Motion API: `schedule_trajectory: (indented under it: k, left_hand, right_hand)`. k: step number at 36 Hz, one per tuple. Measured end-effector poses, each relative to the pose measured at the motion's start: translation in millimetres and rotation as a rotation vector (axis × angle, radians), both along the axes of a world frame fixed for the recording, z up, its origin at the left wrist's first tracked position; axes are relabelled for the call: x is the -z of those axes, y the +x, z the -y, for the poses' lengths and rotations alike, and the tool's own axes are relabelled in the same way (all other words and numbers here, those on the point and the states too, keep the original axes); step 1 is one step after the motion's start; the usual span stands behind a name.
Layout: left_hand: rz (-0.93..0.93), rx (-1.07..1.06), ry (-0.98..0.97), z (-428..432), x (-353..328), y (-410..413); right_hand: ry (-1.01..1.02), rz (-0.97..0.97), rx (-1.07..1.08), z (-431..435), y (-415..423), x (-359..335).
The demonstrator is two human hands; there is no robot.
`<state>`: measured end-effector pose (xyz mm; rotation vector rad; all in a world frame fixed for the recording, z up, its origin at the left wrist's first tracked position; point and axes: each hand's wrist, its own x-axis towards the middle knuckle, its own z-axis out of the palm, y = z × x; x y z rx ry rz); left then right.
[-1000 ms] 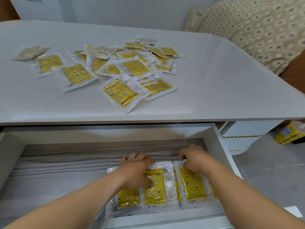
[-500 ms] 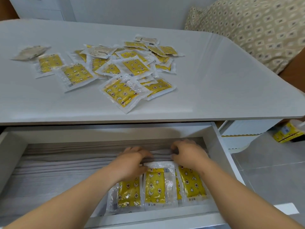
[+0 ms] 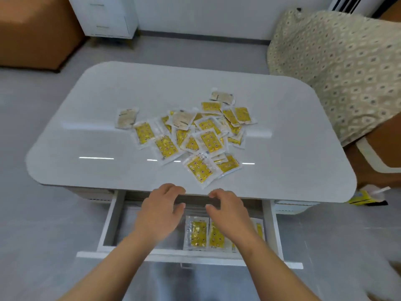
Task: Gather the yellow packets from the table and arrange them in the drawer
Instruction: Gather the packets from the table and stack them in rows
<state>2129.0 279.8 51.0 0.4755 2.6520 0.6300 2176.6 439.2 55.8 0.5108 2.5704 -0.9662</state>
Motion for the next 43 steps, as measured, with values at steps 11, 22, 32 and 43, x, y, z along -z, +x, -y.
schedule_trajectory:
  k: [11,22,32,43]
  left_hand:
    - [-0.11,-0.012,-0.076,83,-127,-42]
    - [-0.214,0.091,-0.199,223,-192,-164]
    - [-0.262,0.003,-0.23,315,-209,-232]
    - [-0.271,-0.014,-0.284,443,-202,-357]
  right_hand:
    - [-0.038,-0.049,-0.025,91,-47,-121]
    - [0.097,-0.09,-0.035,226,-154,-176]
    - [0.14,-0.192,-0.19,314,-240,-198]
    - [0.206,-0.284,-0.204,437,-370,-198]
